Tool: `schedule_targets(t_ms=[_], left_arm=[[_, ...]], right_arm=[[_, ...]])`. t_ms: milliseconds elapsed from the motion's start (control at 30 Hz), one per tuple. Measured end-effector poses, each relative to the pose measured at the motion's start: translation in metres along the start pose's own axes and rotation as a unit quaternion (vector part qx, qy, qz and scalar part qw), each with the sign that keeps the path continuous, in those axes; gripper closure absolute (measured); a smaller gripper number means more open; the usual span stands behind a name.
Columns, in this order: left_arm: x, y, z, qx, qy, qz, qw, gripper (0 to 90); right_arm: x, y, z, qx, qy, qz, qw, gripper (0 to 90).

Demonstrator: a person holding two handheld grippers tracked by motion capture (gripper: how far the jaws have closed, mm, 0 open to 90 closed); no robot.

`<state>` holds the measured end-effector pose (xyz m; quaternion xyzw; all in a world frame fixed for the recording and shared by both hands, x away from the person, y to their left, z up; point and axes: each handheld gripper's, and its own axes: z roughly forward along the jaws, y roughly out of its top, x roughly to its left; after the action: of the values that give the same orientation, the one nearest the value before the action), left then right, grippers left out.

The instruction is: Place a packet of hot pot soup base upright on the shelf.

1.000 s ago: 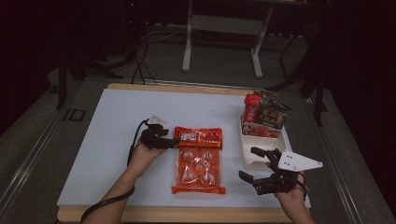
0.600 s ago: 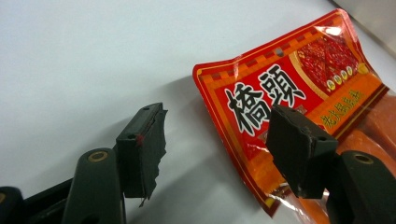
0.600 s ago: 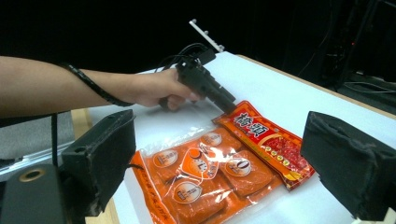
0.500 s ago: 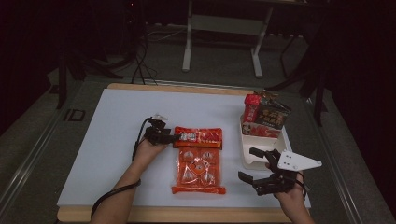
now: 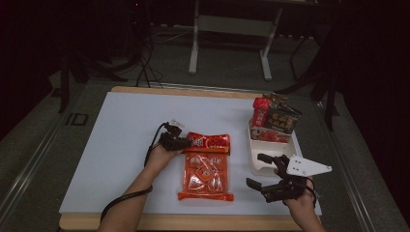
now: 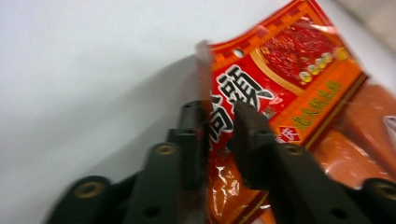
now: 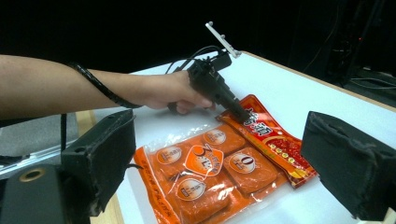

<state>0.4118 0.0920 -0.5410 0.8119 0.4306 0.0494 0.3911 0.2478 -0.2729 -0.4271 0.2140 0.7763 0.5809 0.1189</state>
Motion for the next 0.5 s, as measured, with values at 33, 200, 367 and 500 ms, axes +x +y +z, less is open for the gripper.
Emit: schedule_targets(t_ms=[33,200,367,500], left_arm=[[-0.001,0.001,-0.001,-0.001,0.002,0.0,1.0,87.3],[-0.014,0.003,-0.01,-0.014,0.027,0.044,0.9986,89.8],[-0.021,0.006,-0.03,-0.049,0.017,0.059,0.997,89.9],[-0.031,0.009,-0.052,-0.086,0.007,0.073,0.9936,90.0]], right_arm=[[0.0,0.0,0.0,0.0,0.001,0.0,1.0,10.2],[-0.002,-0.002,0.001,-0.004,-0.002,-0.003,1.0,10.6],[-0.003,-0.001,0.001,-0.007,-0.009,-0.023,0.9997,13.6],[-0.002,0.001,0.0,-0.007,-0.02,-0.027,0.9994,13.2]])
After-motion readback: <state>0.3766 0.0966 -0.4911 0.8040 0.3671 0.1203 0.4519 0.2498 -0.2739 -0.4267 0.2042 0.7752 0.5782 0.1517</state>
